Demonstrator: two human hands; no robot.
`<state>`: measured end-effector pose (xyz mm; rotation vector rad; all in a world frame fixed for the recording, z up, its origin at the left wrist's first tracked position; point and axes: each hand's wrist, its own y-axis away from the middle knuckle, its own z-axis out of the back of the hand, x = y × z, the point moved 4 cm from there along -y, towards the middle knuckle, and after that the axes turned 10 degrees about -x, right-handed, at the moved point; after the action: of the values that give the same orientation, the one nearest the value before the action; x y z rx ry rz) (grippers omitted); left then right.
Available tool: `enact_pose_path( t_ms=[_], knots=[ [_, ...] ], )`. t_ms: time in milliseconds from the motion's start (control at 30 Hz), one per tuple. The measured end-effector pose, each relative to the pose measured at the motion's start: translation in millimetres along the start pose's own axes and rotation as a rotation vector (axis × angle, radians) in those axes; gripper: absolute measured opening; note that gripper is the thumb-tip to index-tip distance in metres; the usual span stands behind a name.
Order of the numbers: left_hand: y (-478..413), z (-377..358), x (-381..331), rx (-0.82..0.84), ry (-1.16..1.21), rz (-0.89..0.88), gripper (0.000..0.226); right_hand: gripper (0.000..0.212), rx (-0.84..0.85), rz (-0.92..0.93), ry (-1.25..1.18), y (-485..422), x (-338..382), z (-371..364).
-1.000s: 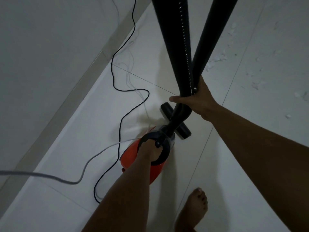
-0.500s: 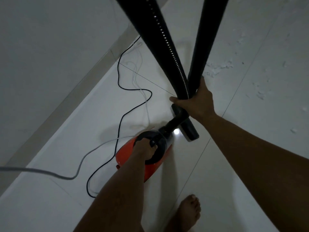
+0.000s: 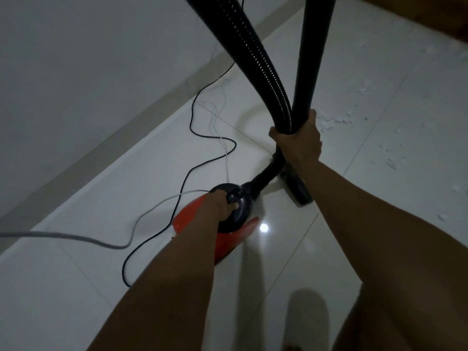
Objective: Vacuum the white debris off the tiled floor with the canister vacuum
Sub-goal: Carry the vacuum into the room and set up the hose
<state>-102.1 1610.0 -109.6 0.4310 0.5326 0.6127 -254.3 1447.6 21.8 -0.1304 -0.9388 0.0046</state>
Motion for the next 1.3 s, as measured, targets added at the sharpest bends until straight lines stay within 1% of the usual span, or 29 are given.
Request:
enact_pose_path(
  t_ms=[67, 133, 167, 200, 300, 333, 367, 433, 467, 533, 667, 767, 900, 1000, 1133, 1300],
  knots=[
    [-4, -2, 4, -0.019, 0.011, 0.001, 0.061, 0.063, -0.032, 0.005, -0.023, 2, -4, -5],
    [-9, -2, 10, -0.055, 0.028, -0.001, 0.076, 0.068, -0.049, 0.019, -0.078, 4, -7, -12],
    [-10, -2, 13, -0.087, 0.048, -0.022, 0.084, 0.068, -0.057, 0.027, -0.119, 5, -8, -15],
    [-9, -4, 19, -0.123, 0.081, -0.054, 0.088, 0.066, -0.061, 0.036, -0.156, 6, -10, -18],
    [13, -1, 37, -0.214, 0.097, -0.174, 0.077, 0.062, -0.061, 0.068, -0.221, 11, -9, -19],
    [21, 0, 47, -0.224, 0.05, -0.199, 0.084, 0.061, -0.053, 0.071, -0.224, 13, -9, -17],
    [30, 3, 58, -0.216, -0.025, -0.202, 0.097, 0.061, -0.045, 0.071, -0.225, 14, -9, -14],
    [41, 5, 85, -0.156, -0.167, -0.173, 0.121, 0.061, -0.044, 0.062, -0.232, 18, -11, -9],
    [45, 7, 96, -0.118, -0.194, -0.16, 0.127, 0.062, -0.051, 0.057, -0.238, 20, -13, -7],
    [49, 8, 105, -0.067, -0.197, -0.156, 0.129, 0.063, -0.06, 0.047, -0.242, 24, -17, -6],
    [52, 7, 96, -0.097, -0.283, -0.221, 0.132, 0.065, -0.076, 0.049, -0.234, 28, -19, -6],
    [44, 7, 91, -0.101, -0.354, -0.249, 0.139, 0.067, -0.073, 0.058, -0.233, 27, -19, -7],
    [33, 2, 92, -0.081, -0.335, -0.28, 0.141, 0.066, -0.093, 0.065, -0.217, 27, -23, -14],
    [25, 0, 94, -0.106, -0.386, -0.298, 0.139, 0.064, -0.112, 0.058, -0.212, 25, -24, -20],
    [17, -3, 100, -0.184, -0.487, -0.314, 0.137, 0.067, -0.126, 0.049, -0.2, 22, -21, -29],
    [19, -5, 103, -0.224, -0.46, -0.309, 0.136, 0.067, -0.091, 0.07, -0.19, 20, -13, -30]
  ],
)
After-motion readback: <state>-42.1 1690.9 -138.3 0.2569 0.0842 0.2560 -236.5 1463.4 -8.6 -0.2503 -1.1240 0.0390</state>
